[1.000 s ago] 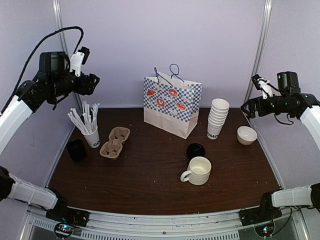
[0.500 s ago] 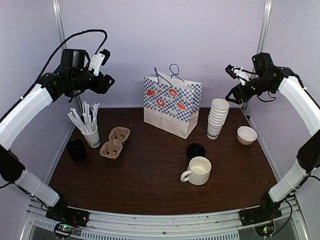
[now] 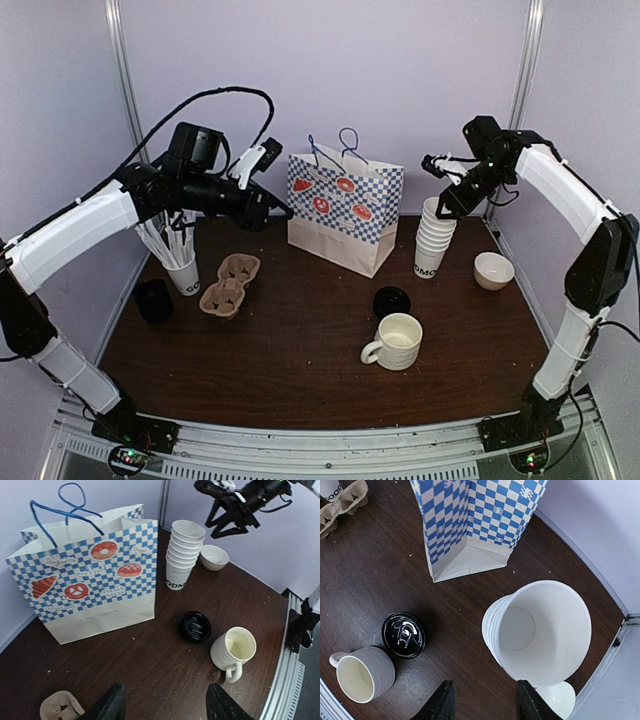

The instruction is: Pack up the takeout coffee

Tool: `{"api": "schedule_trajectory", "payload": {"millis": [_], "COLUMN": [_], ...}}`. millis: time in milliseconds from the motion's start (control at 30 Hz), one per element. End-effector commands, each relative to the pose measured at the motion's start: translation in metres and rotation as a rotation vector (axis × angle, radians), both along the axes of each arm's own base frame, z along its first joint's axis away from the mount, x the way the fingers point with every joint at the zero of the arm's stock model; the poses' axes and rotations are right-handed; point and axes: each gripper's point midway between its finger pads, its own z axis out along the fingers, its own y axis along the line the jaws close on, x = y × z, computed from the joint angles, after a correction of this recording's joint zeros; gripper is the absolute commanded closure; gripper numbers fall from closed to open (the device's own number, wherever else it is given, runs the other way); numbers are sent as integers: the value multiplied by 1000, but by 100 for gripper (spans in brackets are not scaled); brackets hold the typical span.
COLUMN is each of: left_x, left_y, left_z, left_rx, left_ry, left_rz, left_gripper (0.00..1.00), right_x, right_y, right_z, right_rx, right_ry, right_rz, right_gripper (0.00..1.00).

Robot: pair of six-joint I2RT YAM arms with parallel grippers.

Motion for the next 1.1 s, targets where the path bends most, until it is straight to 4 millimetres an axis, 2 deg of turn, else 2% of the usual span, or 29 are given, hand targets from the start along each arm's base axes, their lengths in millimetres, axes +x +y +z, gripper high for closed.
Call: {"api": "schedule_trajectory", "payload": {"millis": [0,133,233,467,600,700,767,1067], "left_x": [-20,-27,-33,-40,-40,-39,-39,-41], "left_y": [-26,-37,-43,-49,-50,-51,-52,-55], "left_z": [-2,-15,-22,-30,-35,-38,-40,-39], "left_rx": [-39,-26,-17,-5,-3,-1,0,-3], "left_ry": [15,25,40,53,60,66,71,71], "left_rz": [-106,-124,-142,-159,-159,-159,-162,-167], "left_gripper": [42,42,42,42,42,42,42,42], "right_x": [13,27,32,35,32,30,31,34], "right_y": [-6,-3,2,5,6,6,5,4], "right_z": [-4,-12,-16,-20,-22,-20,-21,-34], "right_rx": [-44,-38,-25,-20,-17,-9,-21,-41], "right_ry": [1,14,35,51,65,60,57,102], "right_rz": [-45,-58,-53,-46,-36,-34,-43,-47], "right_gripper": [56,59,64,76,76,68,67,79]}}
